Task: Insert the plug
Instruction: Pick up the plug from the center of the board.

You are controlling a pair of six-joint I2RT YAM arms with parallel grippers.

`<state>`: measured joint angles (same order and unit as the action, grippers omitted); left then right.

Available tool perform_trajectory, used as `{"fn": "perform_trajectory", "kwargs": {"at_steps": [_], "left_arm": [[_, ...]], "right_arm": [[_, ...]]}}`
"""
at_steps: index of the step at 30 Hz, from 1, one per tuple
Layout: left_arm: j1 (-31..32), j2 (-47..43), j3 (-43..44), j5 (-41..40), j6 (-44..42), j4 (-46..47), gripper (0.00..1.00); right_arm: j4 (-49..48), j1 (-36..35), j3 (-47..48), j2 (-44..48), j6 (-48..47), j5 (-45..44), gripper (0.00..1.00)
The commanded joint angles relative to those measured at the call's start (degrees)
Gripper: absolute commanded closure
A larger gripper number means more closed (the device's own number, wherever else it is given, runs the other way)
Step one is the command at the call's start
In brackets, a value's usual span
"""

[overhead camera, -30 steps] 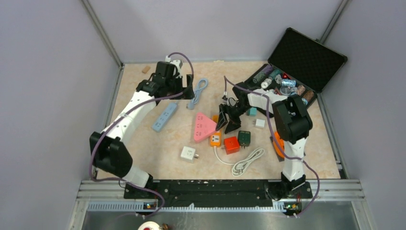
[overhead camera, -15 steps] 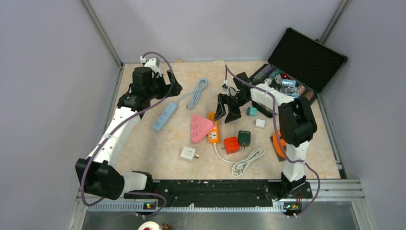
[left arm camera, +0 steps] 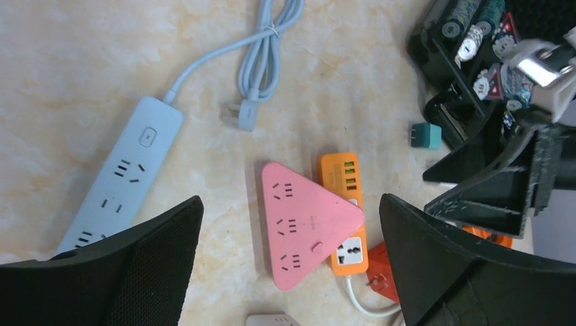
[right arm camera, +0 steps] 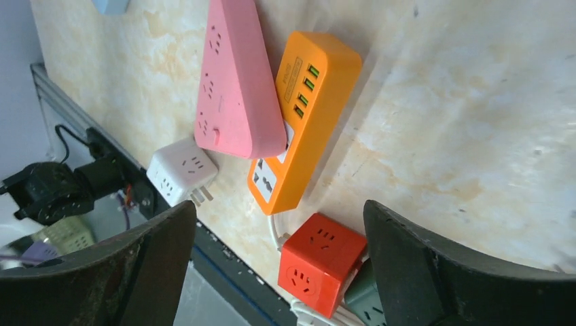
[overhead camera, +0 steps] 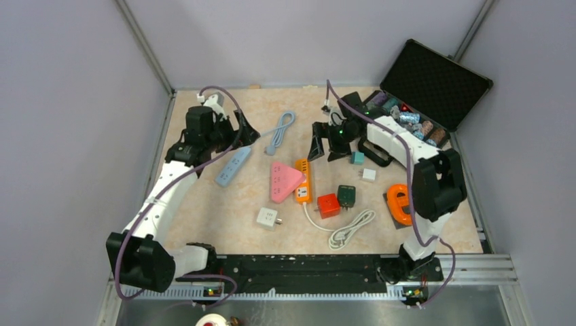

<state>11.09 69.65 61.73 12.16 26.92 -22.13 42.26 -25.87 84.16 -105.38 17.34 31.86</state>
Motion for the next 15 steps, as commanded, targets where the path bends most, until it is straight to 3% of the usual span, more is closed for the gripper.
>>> {"fn": "perform_trajectory", "kwargs": {"at_steps": [1,3,5,12,15], "left_arm": [[-0.2,0.4,0.0,8.5,0.7,-5.4,0.01],[0.2,0.7,-1.3,13.3,0.5,-7.2,0.01],[1.7,0.3,-3.0,14.4,0.8,-8.6,0.02],[13.7,0.8,-6.3,7.7,3.0,-16.4,0.06],[19.0,2.6,-6.6,1.8,4.3,-21.2,0.07]], "right_arm": [[-1.7,-0.1,1.0,9.2,-1.6,-9.4,0.09],[-3.2,0.4,-1.5,13.6,1.6,-17.1,0.08],[-7.1,2.1,-5.7,18.7,4.3,-19.2,0.07],[-14.5,12.9,-20.5,28.8,13.5,-7.7,0.06],[-15.9,14.8,-25.0,33.1,14.8,-7.5,0.06]]}}
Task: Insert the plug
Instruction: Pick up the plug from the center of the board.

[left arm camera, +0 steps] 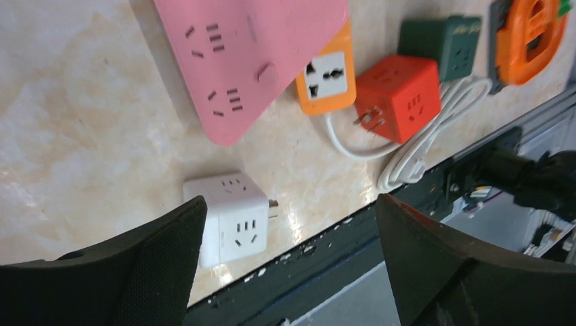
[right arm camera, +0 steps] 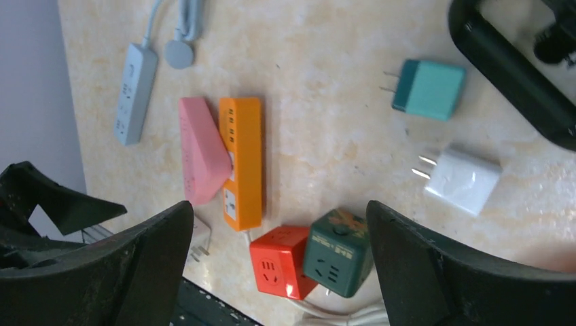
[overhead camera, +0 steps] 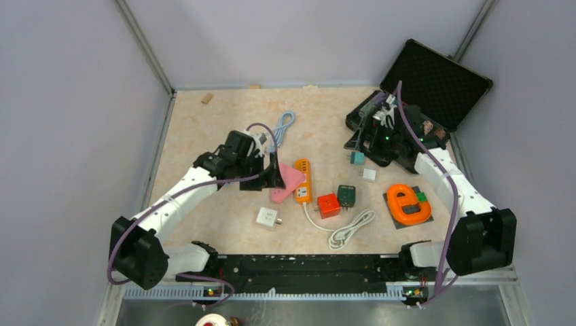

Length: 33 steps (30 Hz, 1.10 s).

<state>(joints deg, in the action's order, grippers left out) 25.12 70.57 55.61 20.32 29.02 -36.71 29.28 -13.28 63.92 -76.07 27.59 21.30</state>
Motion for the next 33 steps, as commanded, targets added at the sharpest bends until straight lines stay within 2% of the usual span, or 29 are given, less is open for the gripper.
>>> {"fn": "perform_trajectory", "kwargs": {"at_steps": [1,4,10,14,19,22,25,29,31,33], "left_arm": [[6.9,2.0,-0.9,-8.4,3.0,-7.7,0.07],[10.6,3.2,-1.3,-11.6,5.0,-10.5,0.08],[17.4,6.1,-1.8,-15.7,8.3,-14.6,0.09],[18.6,7.0,-3.1,-17.8,9.1,-14.7,0.11],[18.6,7.7,-3.9,-24.1,9.0,-15.6,0.13],[18.6,8.8,-4.4,-23.9,8.1,-13.8,0.13],[18.6,10.1,-4.8,-20.7,7.0,-10.7,0.14],[18.6,11.4,-5.6,-16.5,6.0,-5.8,0.24],[18.6,12.3,-5.4,-16.1,5.2,-4.8,0.32],[18.6,13.0,-4.8,-15.6,4.1,-4.6,0.45]], "right_arm": [[-1.9,2.3,-4.6,4.5,3.7,2.5,0.06],[1.9,2.4,-3.0,4.5,1.5,0.4,0.06],[-1.5,2.4,-3.8,3.3,6.6,-1.5,0.05],[0.7,2.4,-0.1,-1.9,1.6,6.0,0.03],[-4.3,2.3,-3.6,-2.1,2.6,12.1,0.02],[-6.6,2.3,-6.4,-2.3,3.6,14.9,0.02],[-4.8,2.1,-6.0,-3.0,2.3,16.1,0.03],[-2.4,1.0,-3.9,-4.4,0.2,15.9,0.03],[-1.2,0.8,-2.5,-4.5,-0.1,15.9,0.03],[-0.2,0.6,-1.4,-4.0,-0.4,15.2,0.03]]}}
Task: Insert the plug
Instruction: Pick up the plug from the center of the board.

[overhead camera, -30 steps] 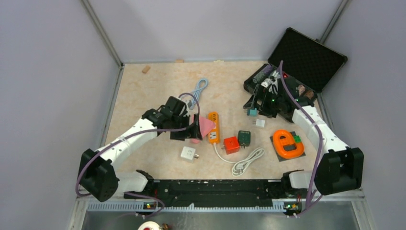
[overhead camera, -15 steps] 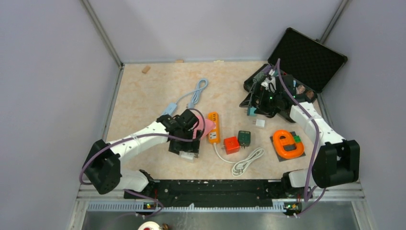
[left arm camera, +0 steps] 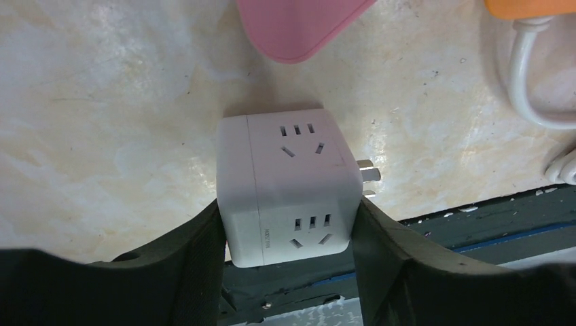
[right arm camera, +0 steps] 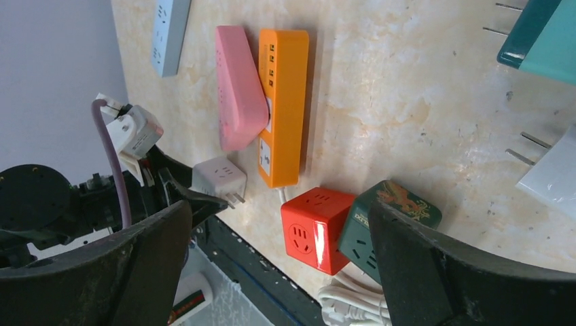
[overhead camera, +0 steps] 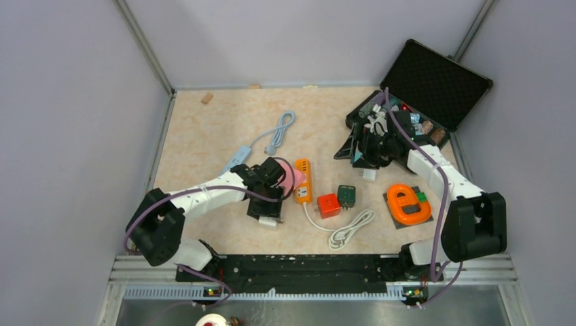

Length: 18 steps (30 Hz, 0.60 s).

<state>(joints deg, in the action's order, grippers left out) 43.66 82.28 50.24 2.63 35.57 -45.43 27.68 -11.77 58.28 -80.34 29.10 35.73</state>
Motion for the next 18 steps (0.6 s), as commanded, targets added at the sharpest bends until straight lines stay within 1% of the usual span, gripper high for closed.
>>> {"fn": "perform_trajectory", "kwargs": {"at_steps": [1,3,6,11,14,16,18], "left_arm": [[0.0,1.4,1.2,2.3,-3.3,3.9,0.53],[0.0,0.9,3.2,2.2,-5.3,3.0,0.65],[0.0,-1.7,6.8,0.9,-9.5,1.5,0.8],[0.0,-8.5,12.6,-4.7,-17.4,2.0,0.99],[0.0,-13.5,14.1,-5.4,-23.0,5.3,0.99],[0.0,-16.3,14.2,-1.4,-29.6,8.2,0.95],[0.0,-19.1,13.1,1.3,-32.5,12.3,0.95]], "right_arm": [[1.7,-1.0,4.6,0.5,-1.9,0.8,0.03],[2.3,-1.0,5.2,0.9,-2.0,1.1,0.04],[2.8,-1.6,6.0,1.0,-1.9,2.1,0.04],[2.8,-4.1,8.0,0.8,-2.6,3.7,0.04],[0.3,-5.0,8.5,1.4,-1.9,6.5,0.04],[-1.6,-5.0,8.6,2.3,-1.3,7.3,0.03],[-3.6,-4.9,8.9,3.3,-0.8,7.6,0.03]]}}
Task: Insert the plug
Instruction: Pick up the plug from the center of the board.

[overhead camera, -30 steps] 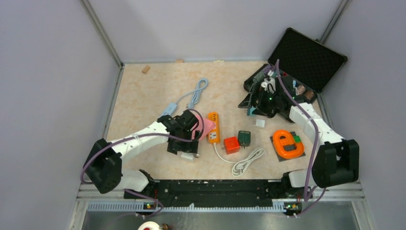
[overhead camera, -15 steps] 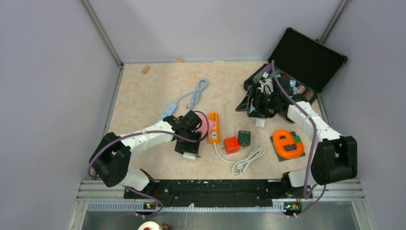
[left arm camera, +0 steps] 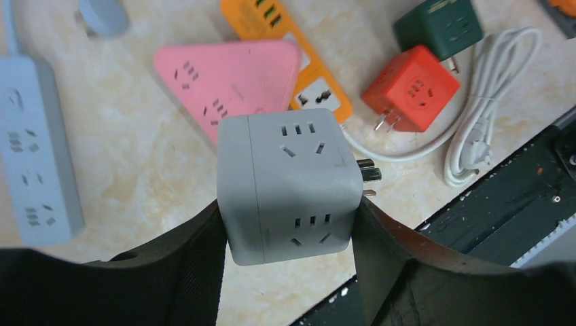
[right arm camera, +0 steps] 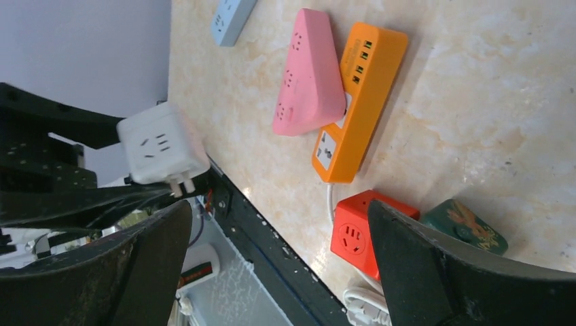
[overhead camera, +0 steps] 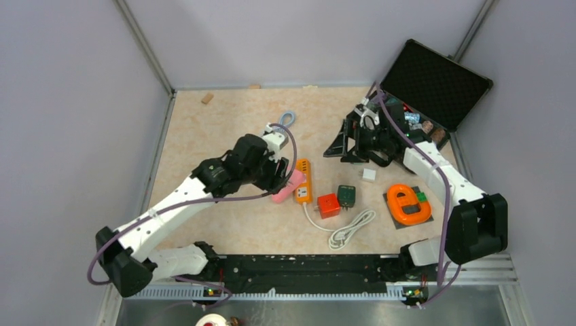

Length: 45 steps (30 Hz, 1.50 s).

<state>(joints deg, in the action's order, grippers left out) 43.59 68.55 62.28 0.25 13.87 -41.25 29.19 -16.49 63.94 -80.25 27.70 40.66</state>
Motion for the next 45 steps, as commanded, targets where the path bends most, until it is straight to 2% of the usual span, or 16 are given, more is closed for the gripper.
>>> {"fn": "perform_trajectory", "kwargs": {"at_steps": [1,5,9,15,18,20,23,26,30,34,40,45], "left_arm": [[0.1,-6.7,0.2,5.3,-13.8,10.3,0.95],[0.1,-11.8,-4.8,10.6,-24.6,19.0,0.96],[0.1,-16.1,-10.4,15.3,-34.1,28.1,0.99],[0.2,-19.5,-13.2,23.9,-50.9,30.8,1.0],[0.2,-20.3,-14.1,27.3,-56.7,32.6,1.0],[0.2,-20.4,-14.4,30.6,-61.7,32.8,1.0],[0.2,-19.6,-14.0,35.7,-70.1,31.9,1.0],[0.5,-18.2,-12.2,39.0,-78.2,28.8,1.0],[1.4,-16.0,-8.3,40.5,-87.7,22.1,1.0],[2.7,-13.8,-3.6,38.9,-92.9,16.6,1.0],[6.7,-11.5,0.5,35.6,-98.7,10.6,1.0],[8.4,-9.8,2.7,33.8,-102.3,6.6,1.0]], "right_arm": [[-6.3,-0.3,3.5,3.9,0.9,2.4,0.03],[-14.2,-0.2,3.3,7.3,2.0,2.8,0.02],[-25.5,-0.4,0.9,9.5,2.7,14.5,0.02],[-26.7,-1.3,-0.1,10.7,-0.4,16.7,0.01],[-24.5,-2.9,0.8,11.4,-8.1,19.0,0.01],[-22.8,-4.4,0.9,12.4,-16.3,21.7,0.01],[-18.3,-6.8,1.7,13.9,-28.2,22.8,0.01],[-13.5,-7.5,3.6,13.6,-34.8,25.9,0.01],[0.7,-8.7,9.9,11.2,-47.1,29.5,0.01],[15.8,-13.4,15.5,7.8,-61.9,26.6,0.01],[22.8,-17.3,19.5,3.7,-65.6,22.2,0.01],[22.7,-18.9,21.5,1.9,-64.2,21.7,0.01]]}}
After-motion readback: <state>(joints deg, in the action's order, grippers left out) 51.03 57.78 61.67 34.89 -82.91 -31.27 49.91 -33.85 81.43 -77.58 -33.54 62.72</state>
